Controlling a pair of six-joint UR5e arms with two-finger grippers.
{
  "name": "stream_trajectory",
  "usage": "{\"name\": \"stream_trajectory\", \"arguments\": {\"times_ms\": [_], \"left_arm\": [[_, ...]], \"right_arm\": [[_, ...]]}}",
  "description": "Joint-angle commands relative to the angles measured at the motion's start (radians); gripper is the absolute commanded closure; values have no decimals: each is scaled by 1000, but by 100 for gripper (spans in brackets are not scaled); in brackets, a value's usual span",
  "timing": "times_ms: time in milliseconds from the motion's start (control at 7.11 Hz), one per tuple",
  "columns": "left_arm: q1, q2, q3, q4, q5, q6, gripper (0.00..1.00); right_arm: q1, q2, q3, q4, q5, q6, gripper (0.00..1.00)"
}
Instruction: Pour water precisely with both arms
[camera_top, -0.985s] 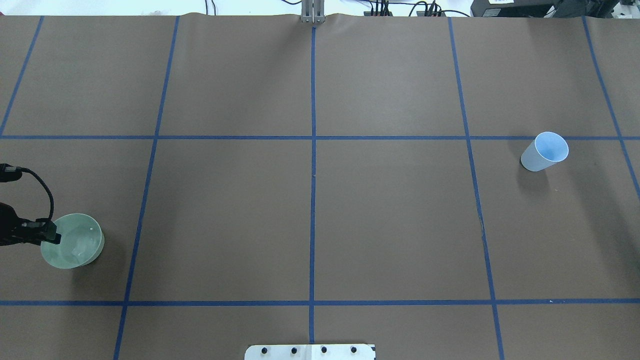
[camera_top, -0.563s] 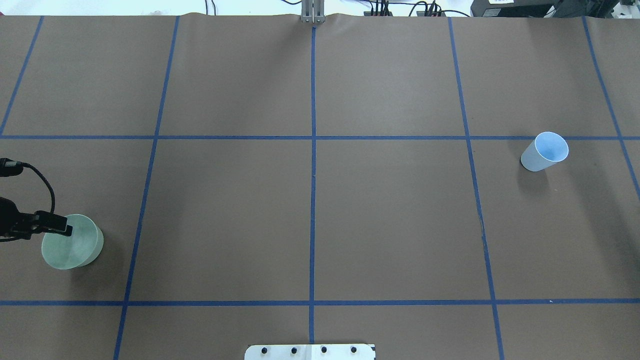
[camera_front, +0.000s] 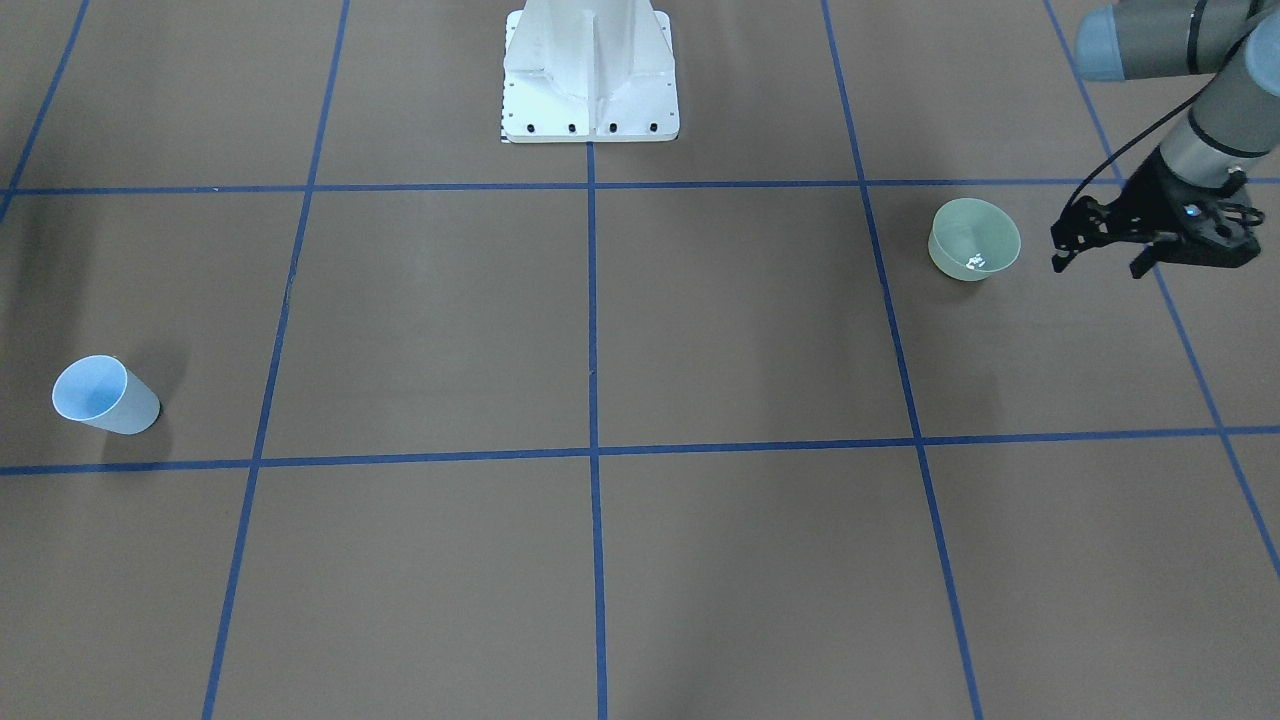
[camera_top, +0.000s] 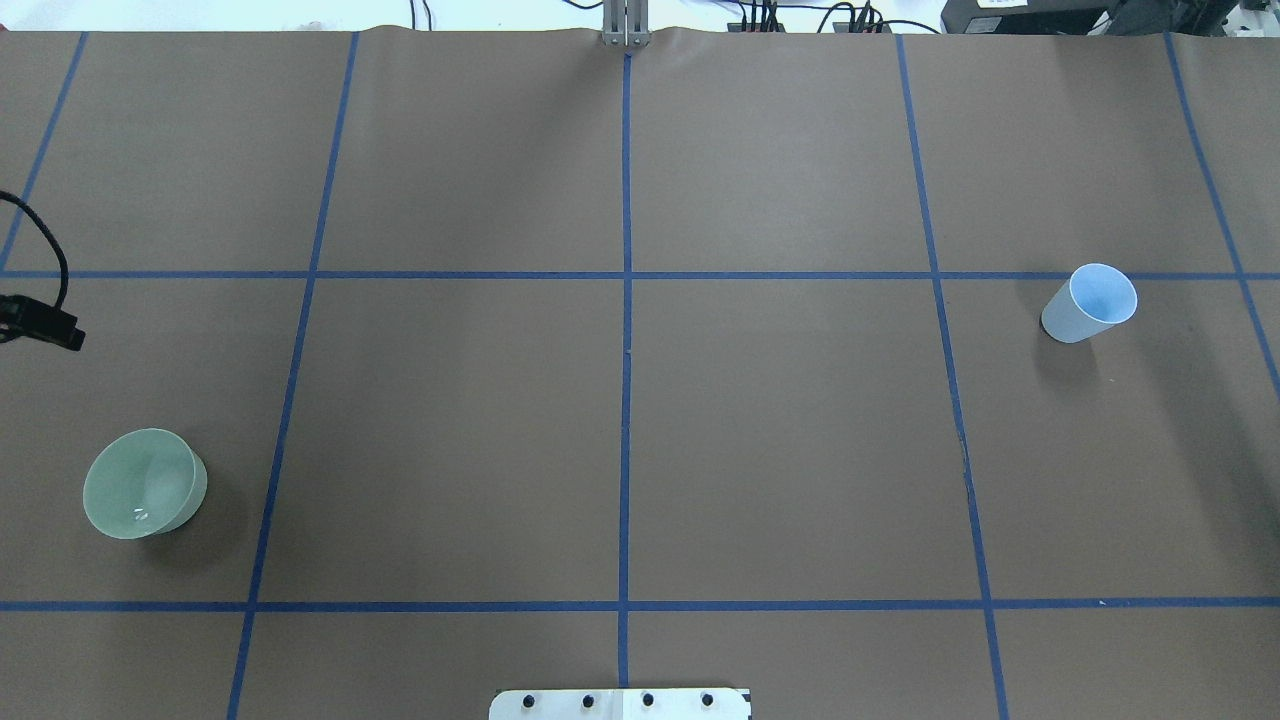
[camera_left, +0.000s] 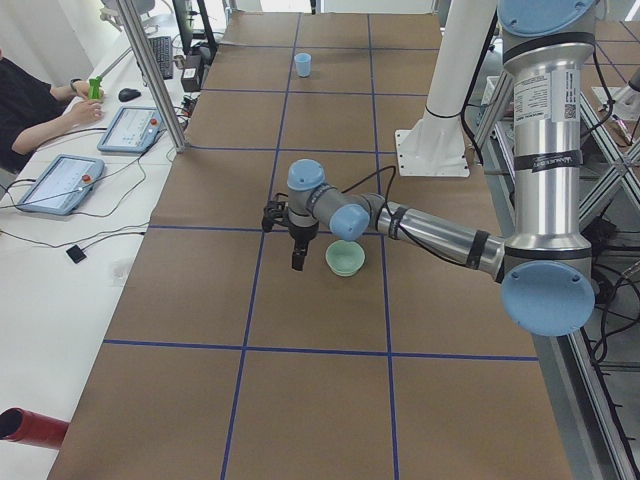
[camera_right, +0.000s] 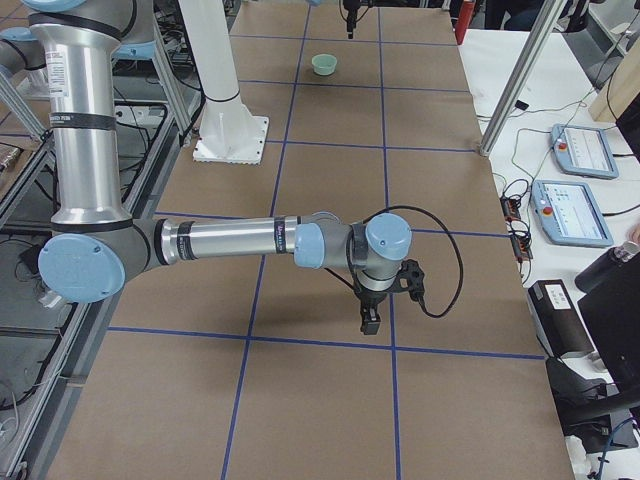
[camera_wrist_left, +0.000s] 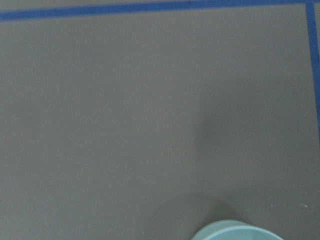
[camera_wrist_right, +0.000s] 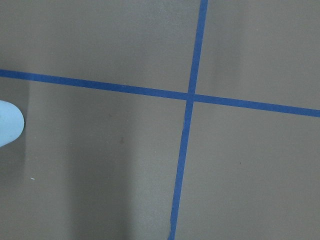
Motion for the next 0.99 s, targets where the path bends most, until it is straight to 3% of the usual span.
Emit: {"name": "stream_trajectory", "arguments": {"times_ms": [0,141,422,563,844], "left_arm": [[-195,-196,77,273,-18,215,0],[-246,-191,174,246,-93,237,0],[-363,-182,309,195,-165,484,0],[-406,-146,310,189,-240,590,0],[-452,-121,317,183,-236,604,0]], "right_arm": [[2,-17,4,1,5,-2,0],[5,-18,4,2,6,-2,0],[15,-18,2,0,8,0,0],[34,-20,2,0,18,0,0],[53,-20,-3,1,32,-3,0]]}}
